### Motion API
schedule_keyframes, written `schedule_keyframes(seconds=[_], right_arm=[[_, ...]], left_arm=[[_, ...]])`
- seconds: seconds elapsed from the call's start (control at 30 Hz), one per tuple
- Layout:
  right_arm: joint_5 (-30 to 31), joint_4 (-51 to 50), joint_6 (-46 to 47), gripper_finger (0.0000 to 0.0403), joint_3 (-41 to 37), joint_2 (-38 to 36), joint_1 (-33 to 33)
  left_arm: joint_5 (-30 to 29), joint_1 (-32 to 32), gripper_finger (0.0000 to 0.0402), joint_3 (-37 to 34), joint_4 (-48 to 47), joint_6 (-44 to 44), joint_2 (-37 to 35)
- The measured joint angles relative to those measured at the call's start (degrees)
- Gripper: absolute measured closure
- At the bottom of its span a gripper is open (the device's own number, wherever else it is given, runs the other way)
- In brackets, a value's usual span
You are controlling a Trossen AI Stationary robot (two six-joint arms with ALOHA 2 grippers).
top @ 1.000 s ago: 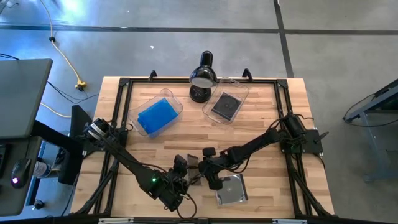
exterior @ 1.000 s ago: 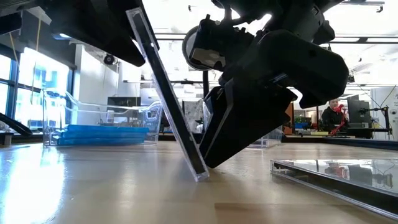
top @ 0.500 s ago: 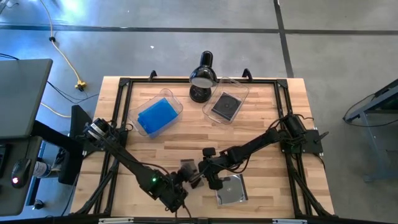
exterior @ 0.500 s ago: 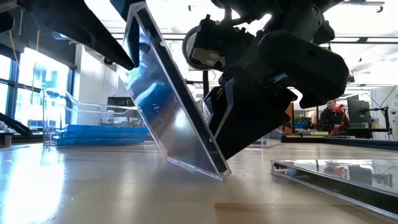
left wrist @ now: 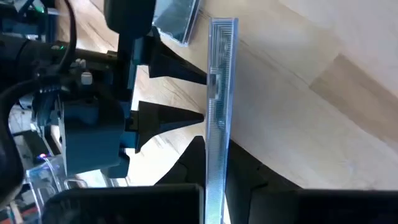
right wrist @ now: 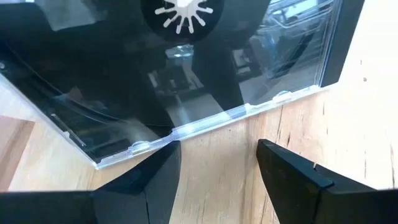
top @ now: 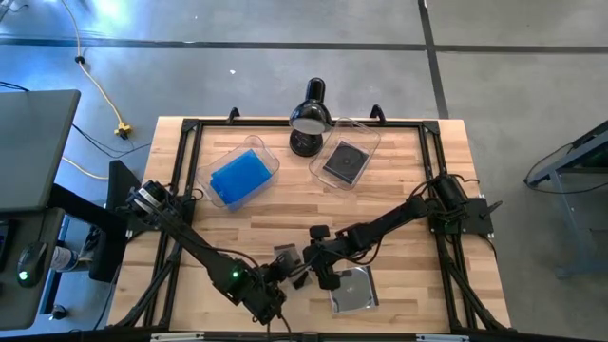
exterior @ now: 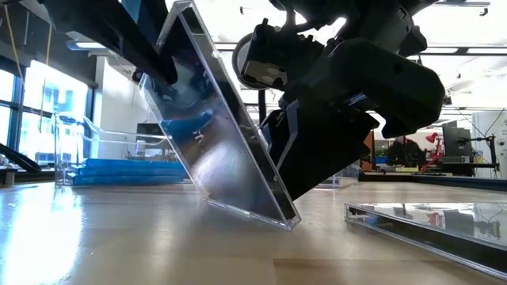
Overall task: Pick & place jewel cases by type
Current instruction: Put the left black CD case into the right transparent bin
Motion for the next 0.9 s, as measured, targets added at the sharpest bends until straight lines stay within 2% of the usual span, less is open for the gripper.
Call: schedule_keyframes(seconds=[0.27,0.53,0.77,0.9], right_arm=[[0.9,-6.2,0.1,0.0195,-0.2,-2.7,0.0],[2.8,-14.7,0.0,0.0195,-0.2,-7.9,0.0],[3.1,-23.1,0.0,0.0194,-0.1,-13.3,0.0],[5.9,-30.1,0.4,0.0194,-0.1,-18.2,0.1]], left_arm=[[0.9,0.0,0.0347,0.0,0.3,-1.1,0.0],[2.2,0.1,0.0385,0.0,0.3,-0.9,0.0],[0.7,0.0,0.0371,0.0,0.2,-2.2,0.0],[-2.3,0.0,0.0374,0.0,0.4,-2.2,0.0]])
